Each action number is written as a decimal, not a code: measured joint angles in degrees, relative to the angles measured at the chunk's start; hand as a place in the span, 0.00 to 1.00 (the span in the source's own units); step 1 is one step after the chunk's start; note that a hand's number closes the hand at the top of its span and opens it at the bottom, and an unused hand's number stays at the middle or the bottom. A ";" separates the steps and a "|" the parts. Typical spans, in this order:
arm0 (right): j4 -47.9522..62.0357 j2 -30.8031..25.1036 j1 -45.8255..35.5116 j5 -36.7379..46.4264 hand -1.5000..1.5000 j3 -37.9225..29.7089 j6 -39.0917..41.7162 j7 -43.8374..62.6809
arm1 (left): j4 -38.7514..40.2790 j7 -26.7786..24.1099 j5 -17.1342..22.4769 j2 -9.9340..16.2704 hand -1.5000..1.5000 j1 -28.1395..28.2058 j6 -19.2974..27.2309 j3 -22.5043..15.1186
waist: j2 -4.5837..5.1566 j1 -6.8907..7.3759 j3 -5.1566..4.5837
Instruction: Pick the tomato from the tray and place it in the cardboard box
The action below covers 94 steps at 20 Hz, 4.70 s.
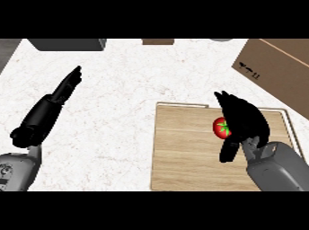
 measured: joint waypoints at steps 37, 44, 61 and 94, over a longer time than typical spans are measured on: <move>21.01 5.81 -6.28 17.97 1.00 -6.64 -11.78 -41.62 | 0.30 -0.40 -4.28 -4.40 0.50 -1.30 -6.47 4.95 | 0.56 1.94 0.03; 28.72 5.16 -15.76 18.48 1.00 -9.40 -18.67 -56.29 | -0.15 -0.62 -4.11 -4.31 0.50 -0.48 -6.72 5.77 | 0.34 1.41 0.04; 29.92 0.08 -26.43 12.61 1.00 -33.03 -23.66 -44.01 | -0.42 -0.42 -6.04 -5.92 0.50 0.37 -5.72 5.31 | 0.16 0.38 0.01; 81.62 -23.39 -37.77 16.15 0.00 -40.11 -4.29 -77.49 | 0.22 0.32 -5.98 -6.82 0.50 -3.60 -7.54 5.29 | 1.55 3.43 0.28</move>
